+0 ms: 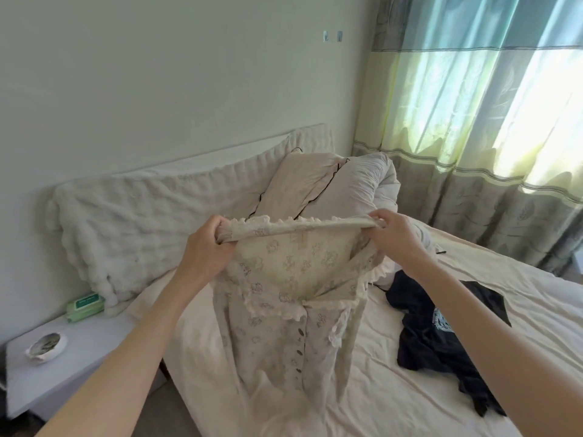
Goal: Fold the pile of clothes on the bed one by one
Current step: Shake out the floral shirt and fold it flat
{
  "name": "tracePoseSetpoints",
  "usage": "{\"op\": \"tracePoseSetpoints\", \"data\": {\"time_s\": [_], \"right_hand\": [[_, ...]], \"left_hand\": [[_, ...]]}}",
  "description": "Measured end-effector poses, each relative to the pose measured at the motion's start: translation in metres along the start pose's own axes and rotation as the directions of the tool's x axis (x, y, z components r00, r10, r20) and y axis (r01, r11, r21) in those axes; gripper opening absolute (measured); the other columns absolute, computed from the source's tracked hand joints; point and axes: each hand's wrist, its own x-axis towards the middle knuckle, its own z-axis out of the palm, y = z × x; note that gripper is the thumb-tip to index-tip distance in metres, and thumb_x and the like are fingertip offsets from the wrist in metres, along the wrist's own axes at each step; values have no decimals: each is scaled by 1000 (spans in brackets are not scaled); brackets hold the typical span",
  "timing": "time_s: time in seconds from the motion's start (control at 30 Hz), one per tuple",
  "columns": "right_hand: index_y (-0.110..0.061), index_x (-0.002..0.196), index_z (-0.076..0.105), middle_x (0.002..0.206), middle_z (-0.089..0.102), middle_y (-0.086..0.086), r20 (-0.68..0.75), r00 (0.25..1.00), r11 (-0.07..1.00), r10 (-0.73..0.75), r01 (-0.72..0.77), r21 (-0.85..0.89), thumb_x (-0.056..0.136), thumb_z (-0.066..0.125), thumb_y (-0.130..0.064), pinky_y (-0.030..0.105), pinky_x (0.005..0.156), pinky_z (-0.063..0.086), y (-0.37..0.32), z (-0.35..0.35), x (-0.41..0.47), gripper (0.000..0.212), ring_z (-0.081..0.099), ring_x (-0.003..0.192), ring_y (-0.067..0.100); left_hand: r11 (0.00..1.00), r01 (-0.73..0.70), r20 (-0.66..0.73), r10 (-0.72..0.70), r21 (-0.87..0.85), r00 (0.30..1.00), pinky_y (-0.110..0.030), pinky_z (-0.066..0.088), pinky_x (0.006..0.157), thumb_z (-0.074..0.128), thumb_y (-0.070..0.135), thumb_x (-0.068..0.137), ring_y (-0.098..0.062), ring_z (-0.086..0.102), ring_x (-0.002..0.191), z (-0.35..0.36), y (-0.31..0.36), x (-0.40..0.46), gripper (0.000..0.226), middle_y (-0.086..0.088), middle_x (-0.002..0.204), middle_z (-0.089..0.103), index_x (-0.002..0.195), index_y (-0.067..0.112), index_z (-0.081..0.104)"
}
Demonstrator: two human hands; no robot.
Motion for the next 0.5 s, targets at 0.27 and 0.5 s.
{"op": "tracePoseSetpoints", "data": {"time_s": [0.27,0.5], "right_hand": [[-20,93,73,97,69,20,344,933,983,107,-151,103,90,60,-34,42,85,50,26,-16,-10,20,63,88,31],[8,101,60,76,52,9,350,936,999,-32,26,21,96,49,-28,27,60,45,41,-12,-29,37,51,69,17]], "left_hand": [[998,59,222,-60,12,973,-32,29,59,53,22,93,-17,43,64,-6,-10,-7,20,-7,68,52,86,9,67],[991,130,276,-118,-28,954,-21,30,54,48,31,95,-7,43,57,6,-25,-43,18,1,65,51,85,30,63]]}}
